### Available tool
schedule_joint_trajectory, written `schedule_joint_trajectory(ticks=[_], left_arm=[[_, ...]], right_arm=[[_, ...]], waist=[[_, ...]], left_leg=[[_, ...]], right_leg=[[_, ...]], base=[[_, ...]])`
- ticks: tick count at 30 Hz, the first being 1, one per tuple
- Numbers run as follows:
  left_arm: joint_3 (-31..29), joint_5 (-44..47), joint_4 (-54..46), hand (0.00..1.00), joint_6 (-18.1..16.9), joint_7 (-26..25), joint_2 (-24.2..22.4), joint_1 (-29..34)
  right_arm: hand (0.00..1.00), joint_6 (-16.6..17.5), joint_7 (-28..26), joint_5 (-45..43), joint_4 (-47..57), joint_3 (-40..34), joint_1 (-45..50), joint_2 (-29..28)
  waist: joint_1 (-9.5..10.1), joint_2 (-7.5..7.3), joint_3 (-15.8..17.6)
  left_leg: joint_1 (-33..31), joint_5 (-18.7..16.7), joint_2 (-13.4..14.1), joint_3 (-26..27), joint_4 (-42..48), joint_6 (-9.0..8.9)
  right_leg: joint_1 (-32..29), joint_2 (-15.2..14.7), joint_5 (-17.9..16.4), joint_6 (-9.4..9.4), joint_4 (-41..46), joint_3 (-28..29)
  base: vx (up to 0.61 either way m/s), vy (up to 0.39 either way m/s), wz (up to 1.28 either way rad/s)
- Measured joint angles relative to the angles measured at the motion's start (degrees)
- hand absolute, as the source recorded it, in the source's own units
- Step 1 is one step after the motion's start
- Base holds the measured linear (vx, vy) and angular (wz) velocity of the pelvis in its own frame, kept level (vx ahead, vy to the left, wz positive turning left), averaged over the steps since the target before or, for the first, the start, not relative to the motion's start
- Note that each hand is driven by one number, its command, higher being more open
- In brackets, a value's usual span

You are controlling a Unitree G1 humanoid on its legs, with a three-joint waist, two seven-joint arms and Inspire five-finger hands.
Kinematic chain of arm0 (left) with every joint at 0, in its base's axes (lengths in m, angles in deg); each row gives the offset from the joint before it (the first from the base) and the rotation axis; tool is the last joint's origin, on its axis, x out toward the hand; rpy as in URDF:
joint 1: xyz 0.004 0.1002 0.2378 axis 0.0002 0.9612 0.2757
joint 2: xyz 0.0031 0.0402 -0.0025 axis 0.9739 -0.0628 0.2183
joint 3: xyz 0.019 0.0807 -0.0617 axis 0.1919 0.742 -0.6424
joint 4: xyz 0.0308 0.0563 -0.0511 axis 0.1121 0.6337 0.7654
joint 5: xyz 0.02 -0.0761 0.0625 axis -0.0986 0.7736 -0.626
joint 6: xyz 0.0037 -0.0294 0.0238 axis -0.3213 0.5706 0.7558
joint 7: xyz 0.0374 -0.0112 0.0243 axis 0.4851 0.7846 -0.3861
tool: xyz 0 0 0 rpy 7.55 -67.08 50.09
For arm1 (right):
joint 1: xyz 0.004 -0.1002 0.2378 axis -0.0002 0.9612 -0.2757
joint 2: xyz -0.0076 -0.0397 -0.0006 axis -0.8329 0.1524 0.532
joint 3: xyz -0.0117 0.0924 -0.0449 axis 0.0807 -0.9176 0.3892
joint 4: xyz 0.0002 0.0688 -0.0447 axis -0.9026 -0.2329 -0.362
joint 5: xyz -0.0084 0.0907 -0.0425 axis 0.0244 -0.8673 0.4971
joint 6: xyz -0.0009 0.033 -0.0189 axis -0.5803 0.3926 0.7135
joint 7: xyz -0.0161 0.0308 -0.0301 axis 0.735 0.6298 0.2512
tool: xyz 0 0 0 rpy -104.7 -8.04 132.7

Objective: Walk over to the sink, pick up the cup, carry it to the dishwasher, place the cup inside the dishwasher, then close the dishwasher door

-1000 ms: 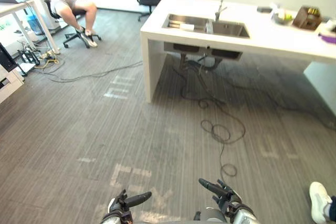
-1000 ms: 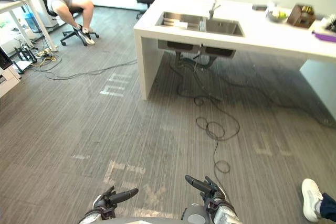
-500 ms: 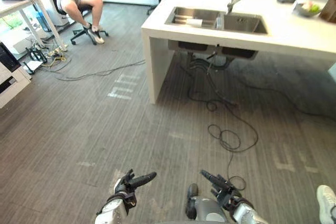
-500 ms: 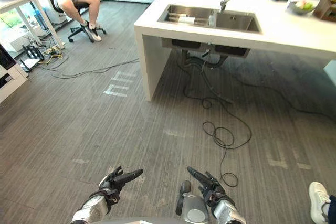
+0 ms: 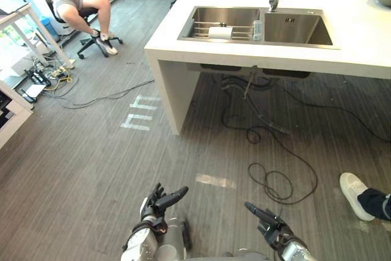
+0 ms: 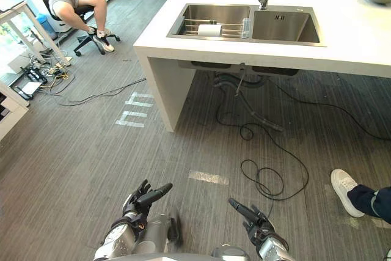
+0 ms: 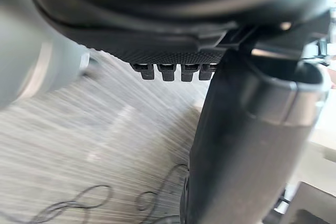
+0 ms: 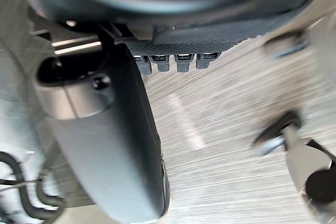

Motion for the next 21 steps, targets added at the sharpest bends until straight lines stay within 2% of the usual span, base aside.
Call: schedule_joint_trajectory(ticks=[1, 2, 3, 4, 5, 7, 8, 9, 10, 11, 12, 13, 15, 16, 17, 19, 20, 21], left_arm=[[0.24, 0.04, -0.01, 1.00, -0.04, -0.45, 0.00, 0.21], [0.28, 0.04, 0.04, 1.00, -0.08, -0.66, 0.27, 0.24], [0.44, -0.12, -0.04, 1.00, -0.75, -0.57, 1.20, -0.10], [0.49, -0.14, -0.06, 1.00, -1.19, -0.57, 1.23, -0.34], [0.50, -0.22, -0.11, 1.00, -1.69, -0.68, 1.17, -0.74], [0.58, -0.30, -0.22, 1.00, -1.74, -1.85, 1.21, -0.54], [0.85, -0.21, -0.20, 1.00, -1.72, -3.13, 1.44, -0.35], [0.87, -0.19, -0.22, 1.00, -1.73, -3.60, 1.22, -0.47], [0.87, -0.22, -0.25, 1.00, -2.21, -4.11, 1.12, -0.68], [0.86, -0.30, -0.30, 1.00, -3.20, -4.18, 1.61, -0.72], [0.87, -0.32, -0.38, 1.00, -3.72, -4.24, 2.02, -0.78], [0.87, -0.34, -0.95, 1.00, -4.68, -4.69, 2.33, -0.92], [0.71, -0.35, -3.82, 1.00, -7.04, -7.00, 2.25, -0.13], [0.58, -0.35, -6.67, 1.00, -9.36, -8.91, 2.16, 0.50], [0.03, -0.34, -8.95, 1.00, -10.87, -10.30, 2.16, 0.54], [-0.52, -0.30, -12.21, 1.00, -13.16, -12.44, 2.00, -0.26], [-0.63, -0.33, -13.21, 1.00, -14.75, -12.97, 2.37, -1.36], [-0.96, -0.76, -14.43, 1.00, -15.89, -13.02, 2.90, -1.76]], right_arm=[[1.00, -0.01, -0.01, 0.00, 0.00, 0.00, 0.25, 0.07], [1.00, -0.02, -0.01, -0.02, -0.09, -0.01, 0.59, -0.12], [1.00, -0.80, -0.23, -0.05, -0.36, 0.28, 1.64, -0.39], [1.00, -0.91, -0.27, -0.01, -0.54, 0.25, 1.81, -0.31], [1.00, -1.11, -0.27, 0.07, -1.19, 0.14, 1.90, -0.18], [1.00, -1.96, -0.25, 0.23, -2.90, -0.03, 1.99, -0.13], [1.00, -2.48, -0.50, 0.25, -4.41, -1.14, 2.86, -0.87], [1.00, -2.71, -0.58, 0.26, -4.69, -1.54, 3.06, -0.95], [1.00, -3.09, -0.65, 0.56, -4.74, -2.64, 4.10, -1.74], [1.00, -2.04, -0.57, 1.10, -3.64, -3.69, 5.06, -2.41], [1.00, -2.01, -0.55, 1.19, -3.39, -3.80, 4.99, -2.42], [1.00, -1.66, -0.41, 1.54, -3.18, -3.74, 4.82, -2.35], [1.00, -0.53, 0.02, 1.81, -3.14, -4.04, 4.49, -1.68], [1.00, 0.01, -0.02, 1.64, -3.12, -5.36, 4.47, -1.62], [1.00, 0.39, -0.03, 1.11, -3.13, -6.09, 4.43, -1.57], [1.00, 0.36, -0.03, 0.39, -3.31, -7.24, 4.38, -1.64], [1.00, -0.57, 0.11, 0.18, -3.99, -7.15, 4.49, -1.92], [1.00, -1.82, 0.24, 0.19, -5.23, -7.32, 4.56, -2.52]], waist=[[-0.05, 0.44, -0.10], [0.02, 0.48, -0.06], [-0.07, -1.66, -0.09], [0.01, -2.31, -0.02], [0.37, -3.17, 0.11], [0.89, -4.37, -0.76], [1.22, -5.86, -1.83], [1.04, -5.73, -1.93], [0.99, -5.59, -2.08], [0.80, -6.03, -2.36], [0.57, -6.27, -2.50], [0.49, -6.75, -2.69], [0.61, -6.24, -2.65], [0.61, -5.72, -2.67], [0.64, -5.17, -2.51], [0.53, -4.11, -2.51], [0.23, -3.55, -2.12], [0.23, -3.51, -2.08]], left_leg=[[0.35, -0.02, 0.61, 0.50, 0.28, 0.03], [0.76, 3.47, 0.82, 0.65, 0.84, 2.02], [1.44, 8.50, -0.72, 1.85, 2.12, 5.61], [0.97, 9.06, -1.58, 1.95, 3.06, 6.39], [-0.74, 9.07, -2.97, 2.48, 6.66, 6.65], [-3.52, 6.09, -5.23, 4.19, 13.00, 10.88], [-3.15, 3.79, -7.62, 5.26, 12.96, 12.84], [-2.88, 3.19, -8.54, 5.11, 12.95, 13.21], [-1.51, 2.16, -10.15, 5.02, 12.71, 14.34], [0.21, 0.94, -11.36, 5.09, 12.60, 15.59], [1.11, 0.26, -11.79, 4.96, 12.50, 15.90], [3.82, -0.21, -12.77, 4.54, 11.09, 16.00], [9.94, -0.41, -12.95, 3.24, 6.18, 15.61], [13.17, -0.65, -12.26, 2.33, 3.48, 14.98], [15.29, -1.02, -11.55, 1.70, 2.11, 14.24], [17.69, -1.99, -8.98, 0.10, 1.78, 12.71], [18.76, -2.48, -7.23, -1.19, 2.24, 11.88], [19.67, -3.26, -6.09, -2.32, 2.63, 10.58]], right_leg=[[1.09, 0.54, -0.98, 0.49, 0.24, 0.55], [2.26, 0.55, -2.36, 1.11, 0.72, 0.95], [2.80, -2.19, -6.20, 2.66, 3.59, 1.11], [2.59, -3.20, -7.42, 2.93, 4.39, 1.01], [2.40, -5.16, -9.45, 3.18, 5.23, 0.92], [2.68, -8.34, -11.41, 4.07, 5.45, 0.67], [1.94, -11.23, -11.48, 4.95, 8.99, 0.39], [0.08, -12.49, -11.20, 5.39, 13.67, 0.50], [-4.84, -15.24, -9.66, 7.32, 26.32, 1.59], [-9.93, -17.63, -4.99, 8.22, 39.31, 3.52], [-12.43, -18.55, -1.87, 8.89, 45.09, 4.54], [-17.04, -20.62, -1.17, 8.82, 54.93, 4.36], [-21.44, -22.50, -2.99, 5.74, 61.29, 0.18], [-24.04, -22.54, -4.34, 3.67, 60.53, -3.15], [-25.94, -22.10, -5.72, 3.15, 57.42, -5.72], [-28.45, -19.04, -6.79, 3.42, 43.93, -8.91], [-29.07, -16.67, -5.28, 5.20, 31.85, -8.80], [-29.34, -15.44, -0.94, 5.75, 20.21, -7.70]], base=[[0.34, 0.243, -0.40], [0.35, 0.259, -0.13], [0.35, 0.255, -0.02], [0.33, 0.238, 0.02], [0.34, 0.236, -0.02], [0.51, 0.274, -0.07], [0.52, 0.192, 0.04], [0.55, 0.190, 0.23], [0.42, 0.179, 0.41], [0.51, 0.215, 0.38], [0.48, 0.159, 0.29], [0.48, 0.142, 0.14], [0.45, 0.102, 0.02], [0.38, 0.060, 0.01], [0.37, -0.019, 0.11], [0.31, -0.101, 0.27], [0.31, -0.175, 0.53], [0.25, -0.151, 0.56]])
